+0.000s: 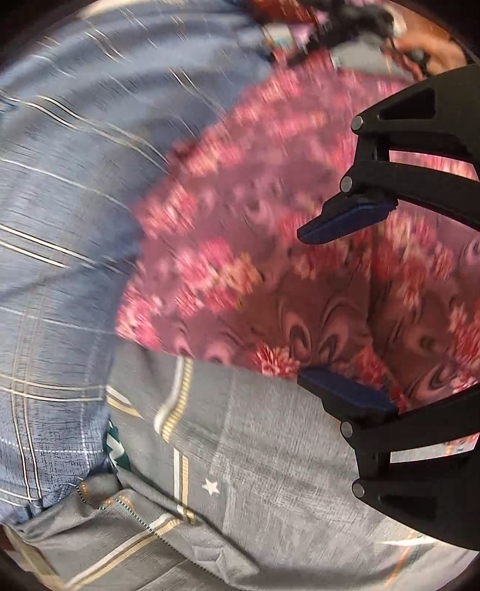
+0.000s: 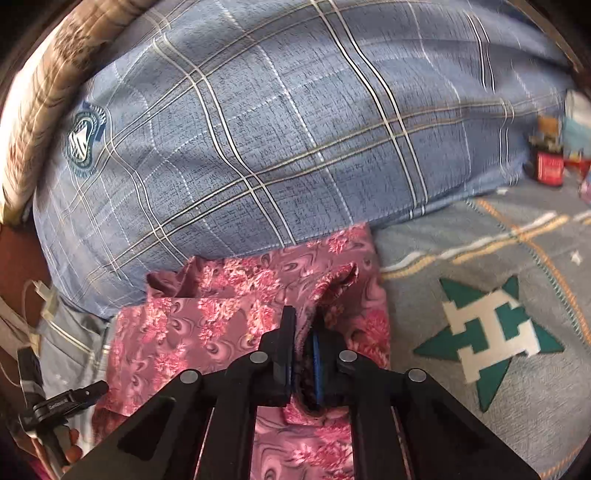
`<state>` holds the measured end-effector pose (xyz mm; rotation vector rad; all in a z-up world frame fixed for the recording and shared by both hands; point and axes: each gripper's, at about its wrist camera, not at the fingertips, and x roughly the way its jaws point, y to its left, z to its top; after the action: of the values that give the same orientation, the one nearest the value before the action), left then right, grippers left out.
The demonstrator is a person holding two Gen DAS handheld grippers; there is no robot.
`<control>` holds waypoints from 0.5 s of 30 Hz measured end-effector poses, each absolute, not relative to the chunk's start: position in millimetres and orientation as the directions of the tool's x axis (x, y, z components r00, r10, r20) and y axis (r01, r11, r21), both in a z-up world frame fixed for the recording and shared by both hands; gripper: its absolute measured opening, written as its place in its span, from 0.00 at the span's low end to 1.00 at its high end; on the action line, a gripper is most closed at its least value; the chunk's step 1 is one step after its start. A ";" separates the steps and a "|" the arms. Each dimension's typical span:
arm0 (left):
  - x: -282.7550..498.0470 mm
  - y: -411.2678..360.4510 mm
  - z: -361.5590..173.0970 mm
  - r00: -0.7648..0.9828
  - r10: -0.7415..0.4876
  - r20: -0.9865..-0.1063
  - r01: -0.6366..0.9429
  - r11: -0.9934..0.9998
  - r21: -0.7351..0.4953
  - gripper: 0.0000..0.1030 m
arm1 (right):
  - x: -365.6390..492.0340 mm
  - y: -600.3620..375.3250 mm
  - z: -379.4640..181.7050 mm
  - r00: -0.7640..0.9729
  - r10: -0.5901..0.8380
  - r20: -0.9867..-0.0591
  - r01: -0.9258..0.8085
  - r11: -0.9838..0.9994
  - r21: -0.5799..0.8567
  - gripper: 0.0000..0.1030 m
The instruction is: Fold small clothes
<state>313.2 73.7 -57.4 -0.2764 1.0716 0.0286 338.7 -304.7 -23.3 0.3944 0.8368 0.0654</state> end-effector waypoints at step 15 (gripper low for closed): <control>255.2 124.5 -49.1 0.404 -0.263 -0.876 -0.214 0.904 -0.370 0.72 | 195.9 -335.1 25.3 0.687 0.191 -0.701 0.048 0.951 0.306 0.40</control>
<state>255.2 124.5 -49.1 -0.4671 1.1663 -0.0324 195.9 -335.1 25.3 0.3136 0.8124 0.0811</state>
